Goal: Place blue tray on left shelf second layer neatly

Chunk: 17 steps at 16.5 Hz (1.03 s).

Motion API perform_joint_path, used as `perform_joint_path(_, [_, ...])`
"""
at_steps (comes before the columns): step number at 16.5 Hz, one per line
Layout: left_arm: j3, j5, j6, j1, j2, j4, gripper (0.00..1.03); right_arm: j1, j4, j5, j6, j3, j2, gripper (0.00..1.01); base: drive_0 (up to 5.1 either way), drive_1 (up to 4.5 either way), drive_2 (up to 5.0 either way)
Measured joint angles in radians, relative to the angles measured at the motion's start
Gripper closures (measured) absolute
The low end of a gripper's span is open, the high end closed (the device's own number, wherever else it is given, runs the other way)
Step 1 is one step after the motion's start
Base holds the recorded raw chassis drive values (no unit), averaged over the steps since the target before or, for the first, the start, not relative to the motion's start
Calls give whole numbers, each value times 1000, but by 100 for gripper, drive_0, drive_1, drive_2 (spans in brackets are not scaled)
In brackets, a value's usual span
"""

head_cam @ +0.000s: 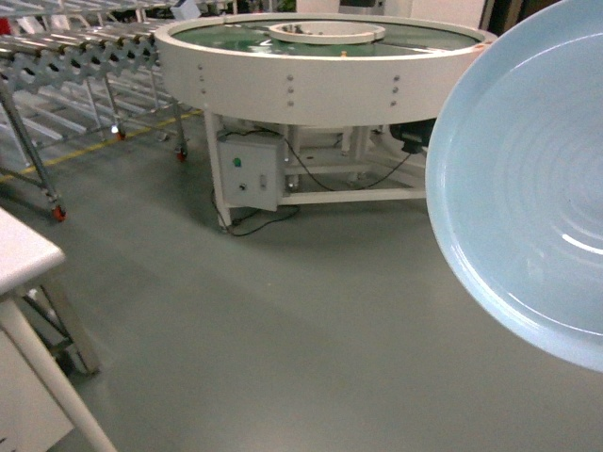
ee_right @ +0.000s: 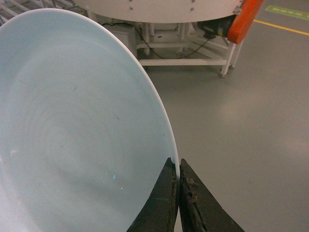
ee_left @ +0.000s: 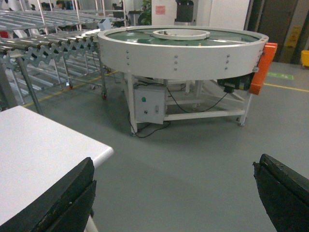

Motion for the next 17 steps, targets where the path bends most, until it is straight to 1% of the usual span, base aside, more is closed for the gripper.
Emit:
perform_joint_path(10, [0, 2, 0, -1, 0, 0, 5, 0, 4, -2, 0, 0, -1, 99, 344, -402, -402])
perform_joint_path(12, [0, 2, 0, -1, 0, 2, 5, -6, 1, 7, 0, 0, -1, 99, -140, -140, -140])
perform_joint_path(15, [0, 0, 0, -1, 0, 2, 5, -5, 3, 3, 0, 0, -1, 99, -133, -133, -133])
perform_joint_path(17, [0, -1, 0, -1, 0, 2, 5, -5, 5, 2, 0, 0, -7, 99, -198, 202, -598])
